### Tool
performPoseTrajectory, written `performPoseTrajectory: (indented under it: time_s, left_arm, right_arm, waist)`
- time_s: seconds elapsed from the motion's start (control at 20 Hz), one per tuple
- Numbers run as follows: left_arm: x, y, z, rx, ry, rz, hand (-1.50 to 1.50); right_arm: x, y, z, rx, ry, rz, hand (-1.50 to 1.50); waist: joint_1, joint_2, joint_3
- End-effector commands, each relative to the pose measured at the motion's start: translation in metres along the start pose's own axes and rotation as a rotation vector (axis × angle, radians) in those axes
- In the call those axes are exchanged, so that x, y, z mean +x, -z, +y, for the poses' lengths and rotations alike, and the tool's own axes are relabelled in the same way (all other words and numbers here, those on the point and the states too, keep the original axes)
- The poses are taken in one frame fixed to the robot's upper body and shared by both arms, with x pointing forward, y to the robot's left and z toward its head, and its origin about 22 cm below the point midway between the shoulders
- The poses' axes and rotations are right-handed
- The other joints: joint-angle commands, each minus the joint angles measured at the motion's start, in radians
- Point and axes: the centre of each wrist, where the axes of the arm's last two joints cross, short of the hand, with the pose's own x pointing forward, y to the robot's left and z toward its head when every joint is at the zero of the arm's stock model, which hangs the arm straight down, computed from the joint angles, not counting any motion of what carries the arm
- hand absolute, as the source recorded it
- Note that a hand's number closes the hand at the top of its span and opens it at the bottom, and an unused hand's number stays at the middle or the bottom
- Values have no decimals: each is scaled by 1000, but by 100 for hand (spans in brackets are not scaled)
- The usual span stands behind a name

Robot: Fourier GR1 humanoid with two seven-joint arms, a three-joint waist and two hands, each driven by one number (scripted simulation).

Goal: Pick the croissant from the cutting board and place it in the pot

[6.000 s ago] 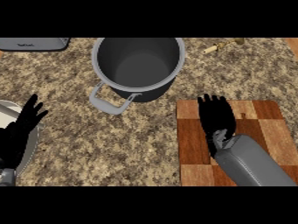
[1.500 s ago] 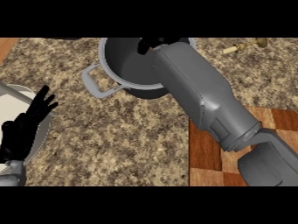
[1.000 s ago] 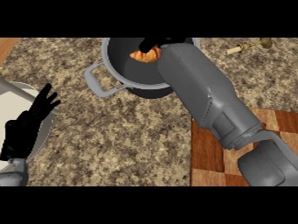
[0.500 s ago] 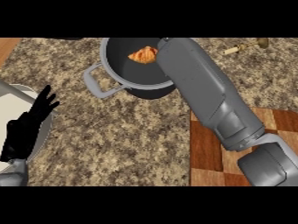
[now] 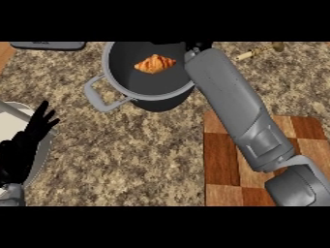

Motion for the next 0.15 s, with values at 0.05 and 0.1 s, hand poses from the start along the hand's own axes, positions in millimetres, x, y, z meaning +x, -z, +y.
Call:
performPoseTrajectory:
  time_s: [0.05,0.1]
  left_arm:
    - [0,-6,11,40,12,34,0]
    - [-8,-1,21,62,22,53,0]
  right_arm:
    - [-32,-16,-7,8,68,-16,-150]
    - [-33,-26,-4,28,72,6,-150]
  waist:
    - [-35,-10,-4]
    - [-41,-14,-5]
